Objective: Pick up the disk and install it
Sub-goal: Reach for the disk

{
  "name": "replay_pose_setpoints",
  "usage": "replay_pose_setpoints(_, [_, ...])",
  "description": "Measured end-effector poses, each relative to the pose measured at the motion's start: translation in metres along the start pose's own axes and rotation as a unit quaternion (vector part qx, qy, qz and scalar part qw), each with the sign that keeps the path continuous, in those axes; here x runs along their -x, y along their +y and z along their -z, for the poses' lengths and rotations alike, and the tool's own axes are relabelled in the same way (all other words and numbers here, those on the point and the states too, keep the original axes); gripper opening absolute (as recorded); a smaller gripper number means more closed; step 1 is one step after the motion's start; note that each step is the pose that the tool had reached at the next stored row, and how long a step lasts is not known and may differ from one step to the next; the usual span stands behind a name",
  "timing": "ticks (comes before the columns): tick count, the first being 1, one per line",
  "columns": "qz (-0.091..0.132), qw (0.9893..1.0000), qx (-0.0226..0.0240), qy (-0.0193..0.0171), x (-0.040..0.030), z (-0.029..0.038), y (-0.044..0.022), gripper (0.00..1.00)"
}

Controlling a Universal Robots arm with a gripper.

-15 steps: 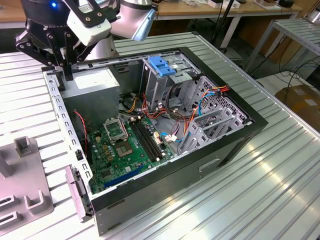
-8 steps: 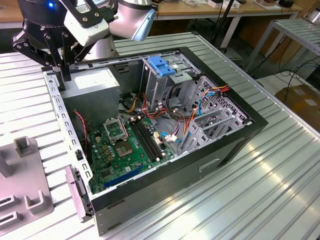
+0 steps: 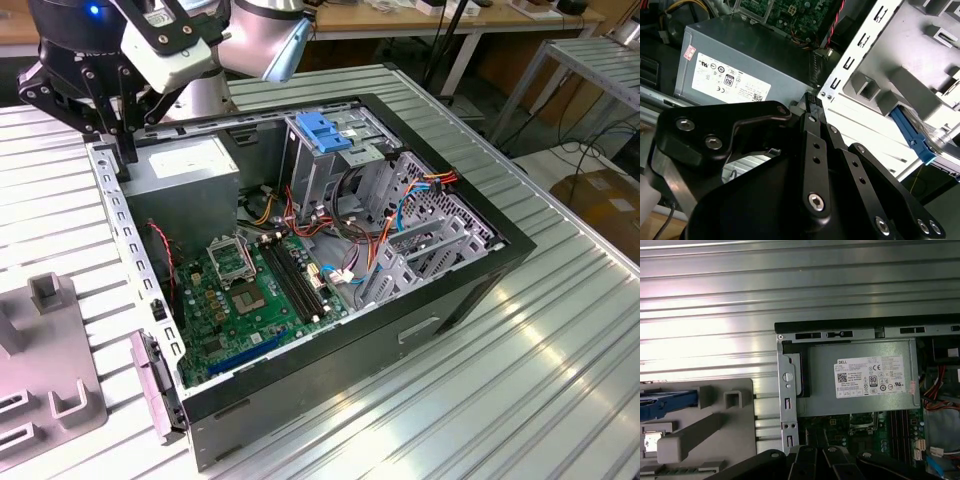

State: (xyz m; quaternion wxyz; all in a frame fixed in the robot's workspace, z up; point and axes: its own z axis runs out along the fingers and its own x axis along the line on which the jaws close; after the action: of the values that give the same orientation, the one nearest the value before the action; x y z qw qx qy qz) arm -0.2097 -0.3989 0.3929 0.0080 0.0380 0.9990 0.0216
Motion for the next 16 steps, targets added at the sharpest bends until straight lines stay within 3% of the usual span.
replay_pose_setpoints(16, [0.0,1.0,-0.0001,0.0016,-0.0088,0.0,-0.0007,0.1])
